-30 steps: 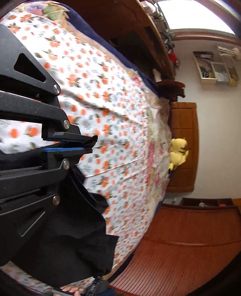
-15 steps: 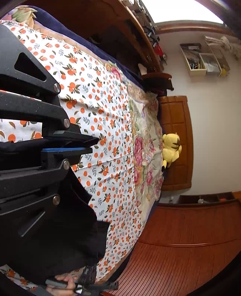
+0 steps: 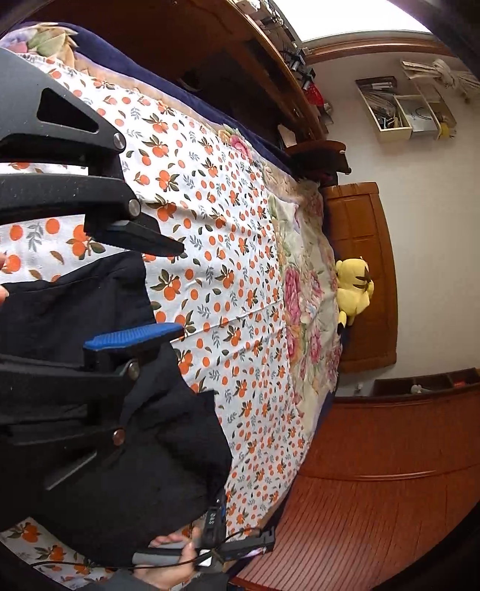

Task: Fold large clothes
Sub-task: 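Lift the hem with both tools and fold it toward the collar, then open both tools to release the folded coat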

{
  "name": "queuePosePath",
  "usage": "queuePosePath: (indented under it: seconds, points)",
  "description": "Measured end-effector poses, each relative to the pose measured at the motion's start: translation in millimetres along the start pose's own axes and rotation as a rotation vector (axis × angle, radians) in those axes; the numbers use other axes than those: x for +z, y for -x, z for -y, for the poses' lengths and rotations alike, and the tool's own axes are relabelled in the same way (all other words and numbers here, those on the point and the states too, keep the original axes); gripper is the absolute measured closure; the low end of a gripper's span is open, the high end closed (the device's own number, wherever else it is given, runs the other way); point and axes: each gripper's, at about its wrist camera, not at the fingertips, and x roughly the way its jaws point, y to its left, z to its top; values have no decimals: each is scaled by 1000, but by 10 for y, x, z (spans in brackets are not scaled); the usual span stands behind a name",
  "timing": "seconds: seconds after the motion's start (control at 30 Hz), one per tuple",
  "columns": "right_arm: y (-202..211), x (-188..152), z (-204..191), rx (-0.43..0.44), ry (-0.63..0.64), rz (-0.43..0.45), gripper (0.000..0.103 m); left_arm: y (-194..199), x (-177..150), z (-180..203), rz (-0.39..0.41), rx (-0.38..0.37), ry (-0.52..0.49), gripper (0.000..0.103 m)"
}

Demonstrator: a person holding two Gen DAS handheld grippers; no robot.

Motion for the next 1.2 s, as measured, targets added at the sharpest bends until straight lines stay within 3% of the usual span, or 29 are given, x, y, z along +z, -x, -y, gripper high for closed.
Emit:
queuePosePath:
  seconds: [0.03,0.17,0.37,0.5,0.57,0.63,0.73,0.9,1.1,1.2]
  points:
    - [14,18,28,-16,2,7,64,48,-34,0,0,-12,4,64]
    - [141,72,67,-48,36,43,61,104,-170,23,-30,-63,9,60]
    - [-30,-48,142,-73,64,-49,60,150,-584,140,-100,-102,-7,60]
    - [33,-119,14,-97,131,-60,60,197,-901,192,-150,-128,1,60]
    - [239,-153,-158,-84,215,-24,60,215,-1055,232,-186,-141,7,60]
    - [606,-282,-340,-58,306,55,60,254,-1194,273,-201,-150,11,60]
    - [957,-509,-507,33,337,43,60,317,-1358,344,-212,-158,7,60]
    - [1254,-991,-694,85,345,16,60,350,-1516,463,-225,-157,-25,60]
    - [1454,-1350,-767,106,340,-30,60,274,-1625,461,-261,-147,-25,60]
    - [1345,-1407,-666,21,329,-121,61,218,-1669,412,-287,-185,12,60]
